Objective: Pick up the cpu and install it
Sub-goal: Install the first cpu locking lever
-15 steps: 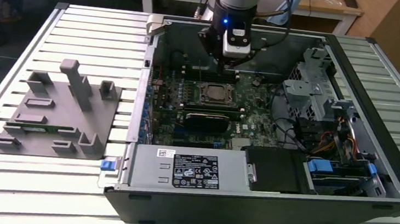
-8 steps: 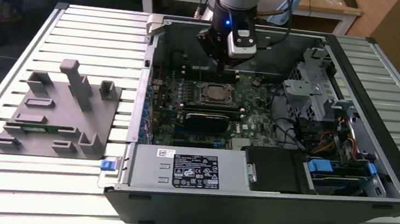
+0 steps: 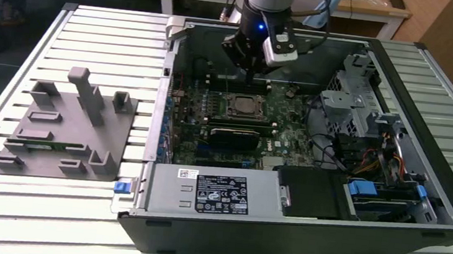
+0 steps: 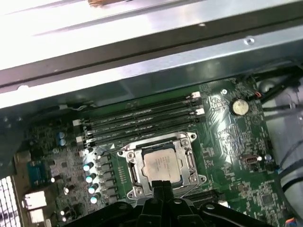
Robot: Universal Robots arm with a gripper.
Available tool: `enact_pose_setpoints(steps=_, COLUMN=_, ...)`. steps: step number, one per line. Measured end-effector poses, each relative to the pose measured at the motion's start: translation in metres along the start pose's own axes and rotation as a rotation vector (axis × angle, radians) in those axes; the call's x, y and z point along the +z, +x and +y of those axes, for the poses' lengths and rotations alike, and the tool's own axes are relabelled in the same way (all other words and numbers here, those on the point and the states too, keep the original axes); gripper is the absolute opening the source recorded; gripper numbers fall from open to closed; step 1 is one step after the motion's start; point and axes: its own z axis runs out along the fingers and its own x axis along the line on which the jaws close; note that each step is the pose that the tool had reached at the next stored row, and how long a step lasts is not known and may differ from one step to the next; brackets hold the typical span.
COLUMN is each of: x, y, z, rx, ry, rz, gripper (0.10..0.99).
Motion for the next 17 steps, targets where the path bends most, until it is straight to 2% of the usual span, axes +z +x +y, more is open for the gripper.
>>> enact_pose_setpoints(steps=17, x=0.0012, y=0.0000, z=0.0000, rx=-0.308, ry=0.002, rz=0.0136, gripper=0.106)
